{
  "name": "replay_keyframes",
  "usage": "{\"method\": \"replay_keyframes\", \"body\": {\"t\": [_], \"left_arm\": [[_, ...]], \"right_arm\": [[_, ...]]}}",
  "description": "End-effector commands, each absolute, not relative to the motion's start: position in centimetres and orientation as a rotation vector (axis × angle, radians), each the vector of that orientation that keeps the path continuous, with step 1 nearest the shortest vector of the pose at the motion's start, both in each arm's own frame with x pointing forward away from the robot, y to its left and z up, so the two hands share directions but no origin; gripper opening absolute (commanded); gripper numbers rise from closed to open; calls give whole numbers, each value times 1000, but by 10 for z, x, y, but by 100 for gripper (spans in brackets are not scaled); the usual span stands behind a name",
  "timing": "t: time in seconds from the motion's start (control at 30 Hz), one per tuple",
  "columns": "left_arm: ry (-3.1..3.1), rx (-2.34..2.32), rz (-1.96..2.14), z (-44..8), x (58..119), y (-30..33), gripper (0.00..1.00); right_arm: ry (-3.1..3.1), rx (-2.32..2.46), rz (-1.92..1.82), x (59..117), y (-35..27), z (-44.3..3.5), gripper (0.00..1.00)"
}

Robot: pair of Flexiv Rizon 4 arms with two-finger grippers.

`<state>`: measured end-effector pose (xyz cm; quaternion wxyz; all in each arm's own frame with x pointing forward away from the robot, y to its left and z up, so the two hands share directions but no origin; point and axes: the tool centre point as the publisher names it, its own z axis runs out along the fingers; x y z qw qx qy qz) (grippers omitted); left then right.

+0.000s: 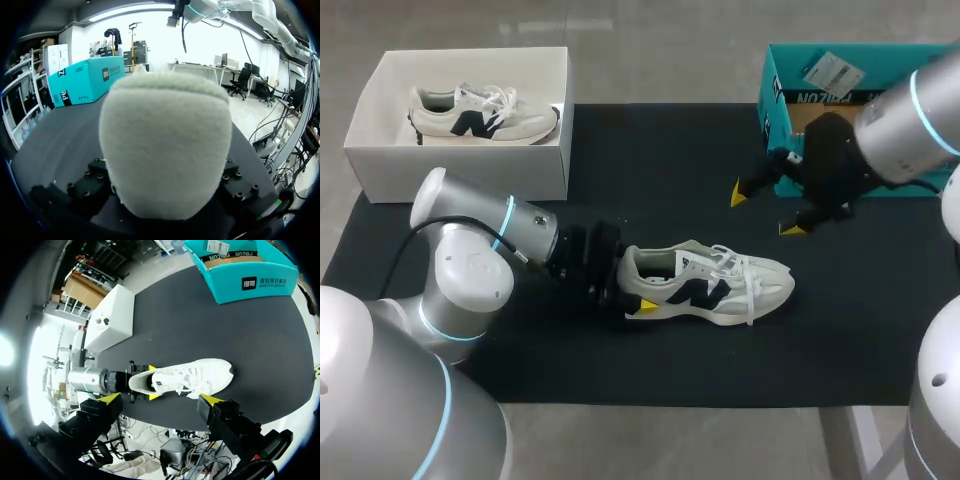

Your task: Take the shoe out of the shoebox, open the shoe tongue, remove and reinsert the insole, then place the shoe into the shoebox

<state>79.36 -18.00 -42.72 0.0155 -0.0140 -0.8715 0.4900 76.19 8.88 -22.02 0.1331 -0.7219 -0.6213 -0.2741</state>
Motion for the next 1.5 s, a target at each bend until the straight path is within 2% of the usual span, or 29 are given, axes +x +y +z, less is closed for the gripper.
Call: {"method": "replay_keyframes", "body": {"t": [0.03,0.4,0.6,0.9,1.2,1.5], "left_arm": [[-2715,-43,1519,-427,794,-181,0],[-2715,-43,1519,-427,794,-181,0],[-2715,-43,1519,-427,794,-181,0],[-2715,-43,1519,-427,794,-181,0],[-2715,-43,1519,-427,794,-181,0],[-2715,-43,1519,-427,794,-181,0]], "right_arm": [[-1879,-2217,-628,762,103,-221,100],[-1879,-2217,-628,762,103,-221,100],[-1932,-2250,-342,773,137,-253,100],[-1920,-2310,-195,763,158,-287,100],[-1954,-2411,-241,745,177,-302,100],[-1996,-2320,-233,760,167,-307,100]]}}
